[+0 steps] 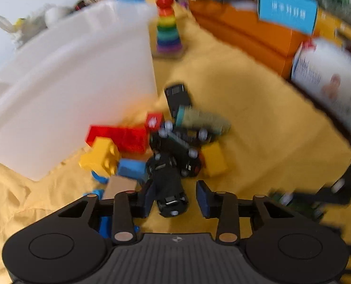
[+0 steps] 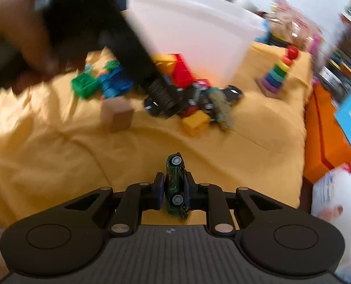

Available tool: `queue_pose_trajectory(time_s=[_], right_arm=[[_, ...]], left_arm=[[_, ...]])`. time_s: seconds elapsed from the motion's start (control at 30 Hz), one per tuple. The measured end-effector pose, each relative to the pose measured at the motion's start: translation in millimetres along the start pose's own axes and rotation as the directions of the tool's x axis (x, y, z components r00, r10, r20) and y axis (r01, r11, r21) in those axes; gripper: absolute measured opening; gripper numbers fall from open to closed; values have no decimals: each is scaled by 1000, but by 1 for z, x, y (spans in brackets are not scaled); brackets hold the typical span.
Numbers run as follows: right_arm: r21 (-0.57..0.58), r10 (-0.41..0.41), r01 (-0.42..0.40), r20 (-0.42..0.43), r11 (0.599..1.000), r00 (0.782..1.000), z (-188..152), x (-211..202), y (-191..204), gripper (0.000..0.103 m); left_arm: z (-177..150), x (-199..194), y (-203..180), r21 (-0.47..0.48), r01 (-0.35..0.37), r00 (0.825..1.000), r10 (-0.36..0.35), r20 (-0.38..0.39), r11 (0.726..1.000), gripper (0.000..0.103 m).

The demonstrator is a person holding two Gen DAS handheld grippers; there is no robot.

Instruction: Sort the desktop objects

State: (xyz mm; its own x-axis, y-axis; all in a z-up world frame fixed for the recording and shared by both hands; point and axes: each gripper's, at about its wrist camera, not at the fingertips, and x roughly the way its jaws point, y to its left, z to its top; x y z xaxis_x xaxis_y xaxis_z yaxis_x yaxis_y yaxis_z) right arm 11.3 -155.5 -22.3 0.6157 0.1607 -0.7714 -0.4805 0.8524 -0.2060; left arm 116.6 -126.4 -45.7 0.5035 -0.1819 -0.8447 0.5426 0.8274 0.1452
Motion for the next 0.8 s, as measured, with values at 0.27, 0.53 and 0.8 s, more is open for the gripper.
queue_pose_trajectory(time_s=[0.27,0.53,0.8], right_arm=[[82,-13,12,18,997,1000,-5,-9,-13,19],[302,234,-240,58,923,971,0,-13,-38,19],[499,466,-446,92,743,880,-5,18,-42,20]], left_arm=[[-20,-39,20,-132,130,990,-120,79,983,19],[-88,-90,29,-307,290,957,-284,65,907,19],[-130,-73,38,-449,274,961,-265,84,850,31]])
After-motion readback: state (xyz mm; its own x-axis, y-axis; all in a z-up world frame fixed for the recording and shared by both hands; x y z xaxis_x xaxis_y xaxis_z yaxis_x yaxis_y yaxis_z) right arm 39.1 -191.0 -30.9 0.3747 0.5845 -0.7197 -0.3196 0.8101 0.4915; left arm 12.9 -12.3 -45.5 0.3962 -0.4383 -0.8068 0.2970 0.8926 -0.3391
